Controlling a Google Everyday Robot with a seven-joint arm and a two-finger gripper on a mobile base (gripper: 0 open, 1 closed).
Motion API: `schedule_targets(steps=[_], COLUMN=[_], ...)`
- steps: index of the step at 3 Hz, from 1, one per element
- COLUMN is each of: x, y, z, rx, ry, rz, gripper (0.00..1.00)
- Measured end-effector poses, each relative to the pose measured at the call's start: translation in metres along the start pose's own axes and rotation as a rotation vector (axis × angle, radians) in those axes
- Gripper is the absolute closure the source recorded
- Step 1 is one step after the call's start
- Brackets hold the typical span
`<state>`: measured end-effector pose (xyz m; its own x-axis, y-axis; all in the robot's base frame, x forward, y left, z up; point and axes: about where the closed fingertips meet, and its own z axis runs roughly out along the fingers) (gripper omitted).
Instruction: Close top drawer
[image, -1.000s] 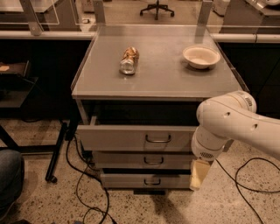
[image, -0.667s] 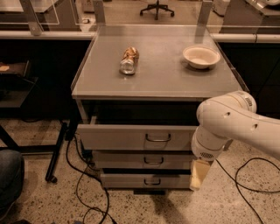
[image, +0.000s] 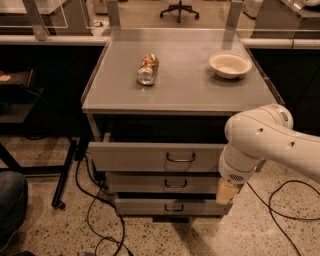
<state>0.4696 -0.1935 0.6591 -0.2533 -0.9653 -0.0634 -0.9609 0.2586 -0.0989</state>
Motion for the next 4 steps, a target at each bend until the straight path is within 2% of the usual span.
schedule_targets(steps=[1,2,3,4], x=[0.0,0.001,0.001,0.002], y=[0.0,-0.018,-0.048,-0.064], z=[0.0,0.001,0.006,0.011], rx=[0.0,0.025,0.074,0.097], ry=[0.0,0.001,0.019,0.035], rz=[0.0,0.039,0.09,0.112], gripper=[0.6,0.85,1.0,1.0])
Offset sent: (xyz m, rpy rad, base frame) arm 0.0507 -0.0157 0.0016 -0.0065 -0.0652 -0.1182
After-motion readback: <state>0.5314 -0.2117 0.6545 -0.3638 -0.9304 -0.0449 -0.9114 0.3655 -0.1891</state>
